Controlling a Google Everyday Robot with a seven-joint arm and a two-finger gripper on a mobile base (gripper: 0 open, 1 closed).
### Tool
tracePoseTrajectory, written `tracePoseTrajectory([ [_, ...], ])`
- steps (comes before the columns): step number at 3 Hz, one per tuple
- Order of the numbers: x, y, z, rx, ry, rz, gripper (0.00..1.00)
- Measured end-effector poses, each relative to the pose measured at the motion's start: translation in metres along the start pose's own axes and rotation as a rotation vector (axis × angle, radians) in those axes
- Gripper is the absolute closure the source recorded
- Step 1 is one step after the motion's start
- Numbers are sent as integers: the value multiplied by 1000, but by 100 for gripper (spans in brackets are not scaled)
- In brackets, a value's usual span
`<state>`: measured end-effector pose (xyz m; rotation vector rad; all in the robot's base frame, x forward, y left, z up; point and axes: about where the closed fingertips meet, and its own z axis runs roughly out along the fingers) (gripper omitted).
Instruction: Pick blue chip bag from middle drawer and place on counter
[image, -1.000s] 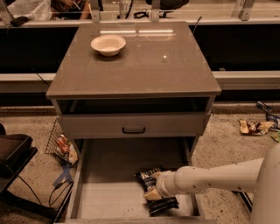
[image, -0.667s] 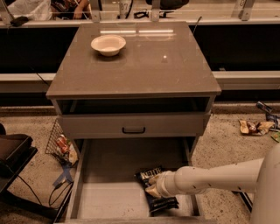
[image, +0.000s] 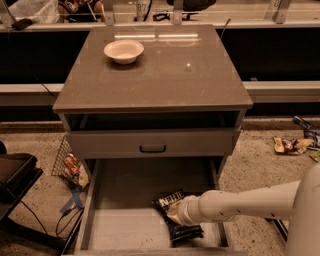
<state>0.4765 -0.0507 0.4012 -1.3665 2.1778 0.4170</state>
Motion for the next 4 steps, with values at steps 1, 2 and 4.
tracePoseTrajectory([
  [1, 0, 1, 1, -2, 0, -1, 62],
  [2, 0, 2, 2, -4, 0, -1, 39],
  [4, -1, 3, 3, -9, 0, -2, 0],
])
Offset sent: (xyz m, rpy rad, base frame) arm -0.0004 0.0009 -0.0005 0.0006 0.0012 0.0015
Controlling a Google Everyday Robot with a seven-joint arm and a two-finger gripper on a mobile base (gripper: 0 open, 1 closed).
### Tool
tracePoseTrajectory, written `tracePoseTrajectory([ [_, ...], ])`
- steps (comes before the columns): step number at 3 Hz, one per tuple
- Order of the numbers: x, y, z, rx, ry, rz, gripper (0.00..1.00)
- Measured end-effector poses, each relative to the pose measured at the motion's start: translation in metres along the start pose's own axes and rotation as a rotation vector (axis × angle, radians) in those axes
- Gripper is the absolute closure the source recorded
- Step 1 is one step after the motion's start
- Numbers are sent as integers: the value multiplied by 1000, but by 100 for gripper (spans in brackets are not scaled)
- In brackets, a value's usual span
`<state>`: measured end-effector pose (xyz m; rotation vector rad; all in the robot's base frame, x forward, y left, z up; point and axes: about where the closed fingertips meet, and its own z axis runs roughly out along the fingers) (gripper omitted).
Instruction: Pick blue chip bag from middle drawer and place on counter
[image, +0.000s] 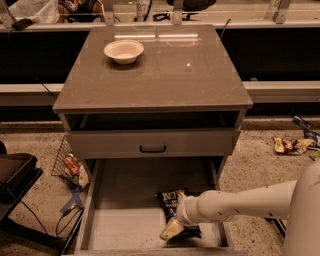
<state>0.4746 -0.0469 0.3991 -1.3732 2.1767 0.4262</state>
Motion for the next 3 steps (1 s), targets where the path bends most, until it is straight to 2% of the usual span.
tracePoseTrajectory([
  [2, 0, -2, 2, 3, 11, 9, 0],
  [3, 9, -17, 13, 15, 48, 47, 0],
])
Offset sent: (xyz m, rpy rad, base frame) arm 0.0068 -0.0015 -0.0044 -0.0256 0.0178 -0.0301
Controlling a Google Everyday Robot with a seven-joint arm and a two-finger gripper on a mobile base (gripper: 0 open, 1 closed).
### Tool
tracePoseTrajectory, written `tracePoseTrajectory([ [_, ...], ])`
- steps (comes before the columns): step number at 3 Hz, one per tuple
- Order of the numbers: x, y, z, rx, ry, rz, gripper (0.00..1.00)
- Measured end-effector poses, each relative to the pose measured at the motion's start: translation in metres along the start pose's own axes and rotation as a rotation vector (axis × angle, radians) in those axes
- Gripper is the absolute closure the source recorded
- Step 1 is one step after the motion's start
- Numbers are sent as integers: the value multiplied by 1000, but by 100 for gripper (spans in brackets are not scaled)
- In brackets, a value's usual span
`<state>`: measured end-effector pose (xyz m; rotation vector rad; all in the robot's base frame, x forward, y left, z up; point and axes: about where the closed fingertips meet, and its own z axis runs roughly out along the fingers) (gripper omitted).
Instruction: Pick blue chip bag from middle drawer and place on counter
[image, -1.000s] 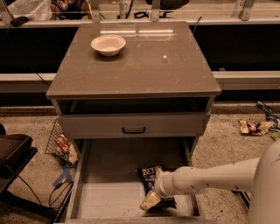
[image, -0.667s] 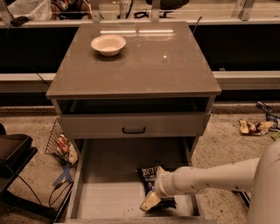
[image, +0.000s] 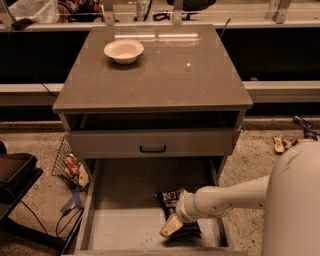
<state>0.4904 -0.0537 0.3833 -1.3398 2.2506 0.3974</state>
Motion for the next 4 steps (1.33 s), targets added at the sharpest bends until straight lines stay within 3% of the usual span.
tracePoseTrajectory([
  [1, 12, -15, 5, 33, 67, 20, 15],
  [4, 12, -17, 8, 31, 86, 4, 85],
])
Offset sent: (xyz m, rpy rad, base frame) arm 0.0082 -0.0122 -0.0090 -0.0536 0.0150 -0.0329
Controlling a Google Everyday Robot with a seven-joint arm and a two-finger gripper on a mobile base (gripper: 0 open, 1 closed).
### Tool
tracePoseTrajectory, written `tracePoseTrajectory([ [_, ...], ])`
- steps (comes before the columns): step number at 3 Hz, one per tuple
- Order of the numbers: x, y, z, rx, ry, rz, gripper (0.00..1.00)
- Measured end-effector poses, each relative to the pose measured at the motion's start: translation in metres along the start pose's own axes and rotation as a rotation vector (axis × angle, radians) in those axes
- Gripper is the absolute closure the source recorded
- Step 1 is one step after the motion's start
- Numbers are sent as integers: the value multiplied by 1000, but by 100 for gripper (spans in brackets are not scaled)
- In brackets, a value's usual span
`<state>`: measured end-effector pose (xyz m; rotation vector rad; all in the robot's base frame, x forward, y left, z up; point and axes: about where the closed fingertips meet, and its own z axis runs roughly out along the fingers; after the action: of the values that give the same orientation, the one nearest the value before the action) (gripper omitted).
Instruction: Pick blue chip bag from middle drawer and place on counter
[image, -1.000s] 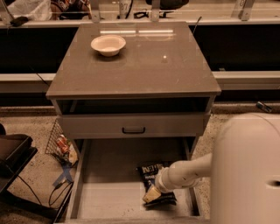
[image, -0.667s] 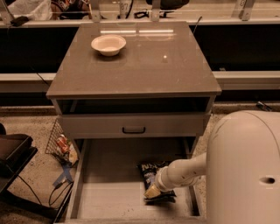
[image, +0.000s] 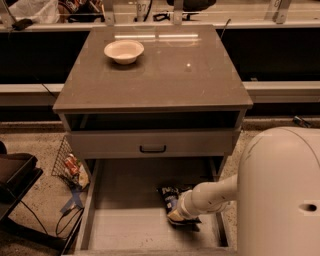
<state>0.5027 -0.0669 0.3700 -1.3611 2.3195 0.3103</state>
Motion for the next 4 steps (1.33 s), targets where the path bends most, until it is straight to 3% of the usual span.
tracePoseTrajectory([
  [1, -2, 0, -3, 0, 0, 0, 100],
  [2, -10, 3, -8, -21, -37, -10, 100],
  [3, -28, 5, -44, -40, -98, -17, 100],
  [4, -52, -5, -106, -51, -182, -20, 100],
])
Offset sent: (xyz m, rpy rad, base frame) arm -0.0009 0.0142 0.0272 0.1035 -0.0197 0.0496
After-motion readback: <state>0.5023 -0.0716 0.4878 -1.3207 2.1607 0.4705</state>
